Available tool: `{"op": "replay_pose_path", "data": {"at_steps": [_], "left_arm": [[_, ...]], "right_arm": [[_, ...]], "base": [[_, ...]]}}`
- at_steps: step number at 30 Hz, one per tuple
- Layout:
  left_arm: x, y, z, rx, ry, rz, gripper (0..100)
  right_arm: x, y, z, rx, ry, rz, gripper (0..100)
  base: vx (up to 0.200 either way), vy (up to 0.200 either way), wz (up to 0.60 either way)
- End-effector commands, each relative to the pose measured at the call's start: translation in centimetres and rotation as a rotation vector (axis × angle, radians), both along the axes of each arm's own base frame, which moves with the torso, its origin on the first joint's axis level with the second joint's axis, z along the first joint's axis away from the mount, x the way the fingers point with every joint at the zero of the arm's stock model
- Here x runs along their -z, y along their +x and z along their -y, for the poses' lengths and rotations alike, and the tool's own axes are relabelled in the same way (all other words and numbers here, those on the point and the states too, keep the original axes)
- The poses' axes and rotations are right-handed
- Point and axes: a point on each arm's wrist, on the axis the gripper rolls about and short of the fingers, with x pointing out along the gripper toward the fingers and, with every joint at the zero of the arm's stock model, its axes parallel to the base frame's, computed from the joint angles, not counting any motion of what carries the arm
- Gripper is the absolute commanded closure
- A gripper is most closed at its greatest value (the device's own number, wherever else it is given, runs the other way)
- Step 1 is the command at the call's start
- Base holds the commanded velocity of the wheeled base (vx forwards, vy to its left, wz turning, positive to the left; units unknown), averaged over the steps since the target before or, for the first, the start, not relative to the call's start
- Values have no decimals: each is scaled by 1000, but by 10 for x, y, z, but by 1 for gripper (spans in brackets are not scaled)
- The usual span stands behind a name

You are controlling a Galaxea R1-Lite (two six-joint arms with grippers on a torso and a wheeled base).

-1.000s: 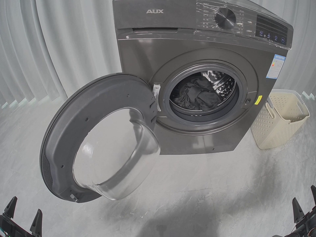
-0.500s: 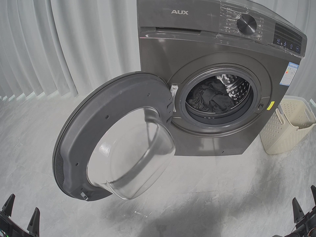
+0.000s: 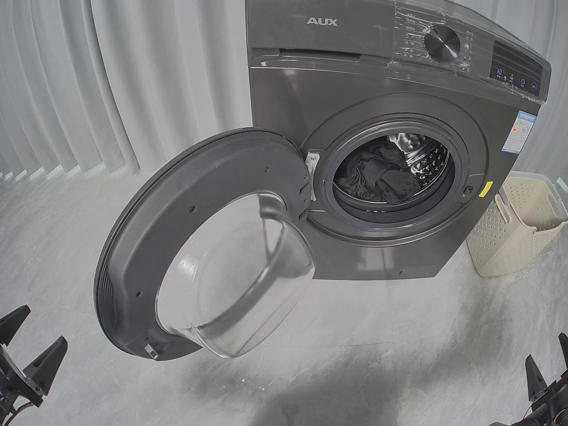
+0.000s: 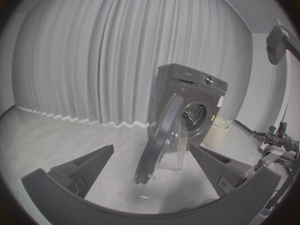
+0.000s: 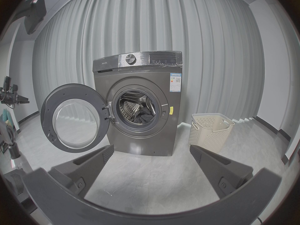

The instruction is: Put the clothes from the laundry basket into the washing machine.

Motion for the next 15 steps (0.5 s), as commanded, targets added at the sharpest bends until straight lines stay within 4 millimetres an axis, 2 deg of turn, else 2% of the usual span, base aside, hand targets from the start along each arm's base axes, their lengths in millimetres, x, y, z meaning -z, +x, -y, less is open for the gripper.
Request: {"op": "replay_pose_path", "data": {"at_steps": [1,9,15], "left_arm": [[-10,44,13,106,-9,-187,0],[-12,86,25,148,-26,-243,0],[-11,108,31,180,-28,-236,0]], "right_arm": [[5,0,0,-1,0,-1,0],[5,0,0,-1,0,-1,0],[5,0,0,-1,-1,-1,0]], "base": [[0,0,0],[0,0,0],[0,0,0]]}}
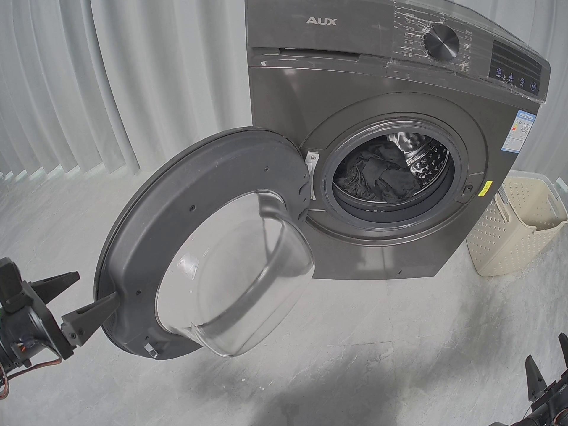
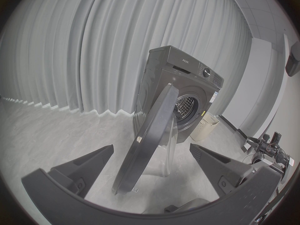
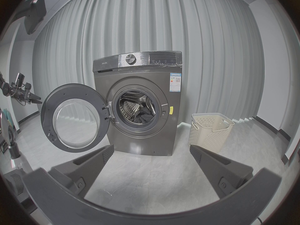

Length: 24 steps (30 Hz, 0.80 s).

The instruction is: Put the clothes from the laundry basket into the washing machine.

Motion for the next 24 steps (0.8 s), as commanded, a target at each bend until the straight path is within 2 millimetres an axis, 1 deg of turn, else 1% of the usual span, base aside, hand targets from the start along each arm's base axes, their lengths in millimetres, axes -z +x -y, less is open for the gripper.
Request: {"op": "replay_pose_path", "data": {"at_steps": [1,4,10,12,14,15,17,18,21,24], "left_arm": [[10,28,8,32,14,-87,0],[11,30,10,64,8,-84,0],[7,37,18,161,-2,-86,0],[2,39,26,213,-10,-74,0],[2,39,26,213,-10,-74,0],[-8,38,37,302,-32,-31,0],[-10,38,40,332,-36,-17,0],[-14,36,47,379,-45,-4,0],[-13,35,58,445,-55,-19,0],[-13,31,64,489,-70,-31,0]], "right_arm": [[5,0,0,-1,0,-1,0],[5,0,0,-1,-1,-1,0],[5,0,0,-1,0,-1,0],[5,0,0,-1,0,-1,0],[5,0,0,-1,0,-1,0],[5,0,0,-1,0,-1,0],[5,0,0,-1,0,-1,0],[5,0,0,-1,-1,-1,0],[5,0,0,-1,-1,-1,0],[5,0,0,-1,0,-1,0]], "base": [[0,0,0],[0,0,0],[0,0,0],[0,0,0],[0,0,0],[0,0,0],[0,0,0],[0,0,0],[0,0,0],[0,0,0]]}}
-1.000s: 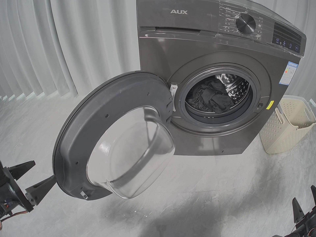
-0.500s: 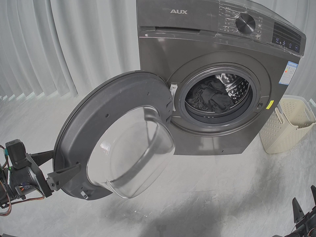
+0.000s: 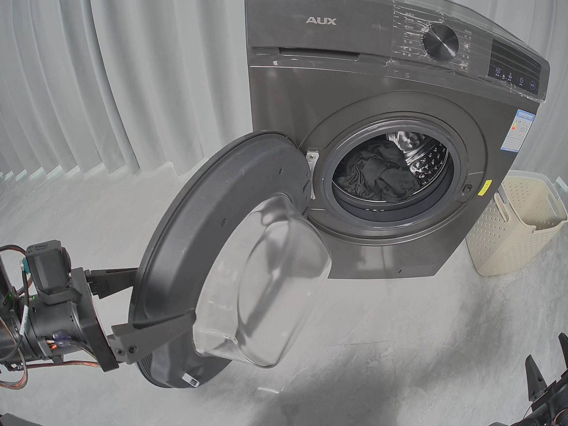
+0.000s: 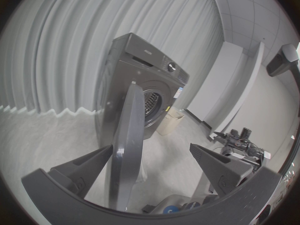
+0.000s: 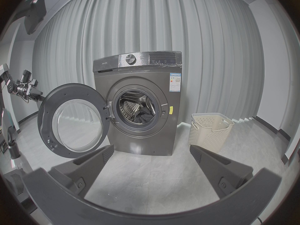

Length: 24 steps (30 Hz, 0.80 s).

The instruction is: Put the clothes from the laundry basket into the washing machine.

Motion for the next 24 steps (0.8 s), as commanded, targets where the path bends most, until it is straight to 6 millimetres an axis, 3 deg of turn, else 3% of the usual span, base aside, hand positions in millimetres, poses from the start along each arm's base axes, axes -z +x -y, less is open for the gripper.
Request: {"op": "replay_pose_path", "data": {"at_steps": [1,10,16,24], "left_arm": [[-1,-2,14,88,-19,-19,0],[-5,-10,6,56,-37,17,0],[-17,-19,-20,-160,-62,113,0],[-14,-11,-39,-328,-23,125,0]], "right_arm": [[5,0,0,-1,0,-1,0],[5,0,0,-1,0,-1,0],[5,0,0,-1,0,-1,0],[5,0,0,-1,-1,-1,0]], "base": [[0,0,0],[0,0,0],[0,0,0],[0,0,0]]}}
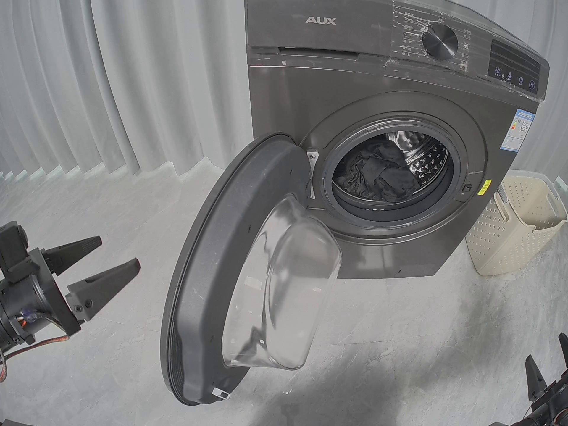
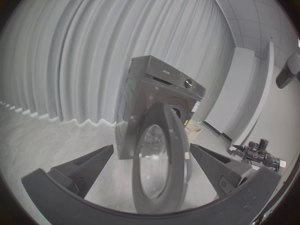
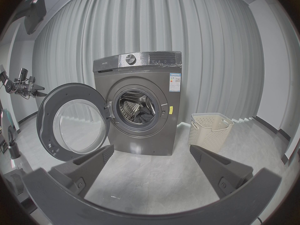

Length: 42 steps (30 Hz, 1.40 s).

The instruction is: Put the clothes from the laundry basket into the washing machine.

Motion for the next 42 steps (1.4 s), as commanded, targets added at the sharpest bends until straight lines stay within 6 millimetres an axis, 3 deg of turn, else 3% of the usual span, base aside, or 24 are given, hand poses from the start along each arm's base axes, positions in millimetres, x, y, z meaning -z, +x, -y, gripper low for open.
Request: {"op": "replay_pose_path", "data": {"at_steps": [1,8,18,25,42], "left_arm": [[3,1,-11,-90,30,12,0],[28,22,-3,-67,142,-86,0],[35,51,31,68,170,-143,0],[32,77,57,90,146,-87,0],[24,105,111,149,151,-55,0]], "right_arm": [[5,0,0,-1,0,-1,0],[5,0,0,-1,-1,-1,0],[5,0,0,-1,-1,-1,0],[5,0,0,-1,-1,-1,0],[5,0,0,-1,-1,-1,0]], "base": [[0,0,0],[0,0,0],[0,0,0],[0,0,0],[0,0,0]]}}
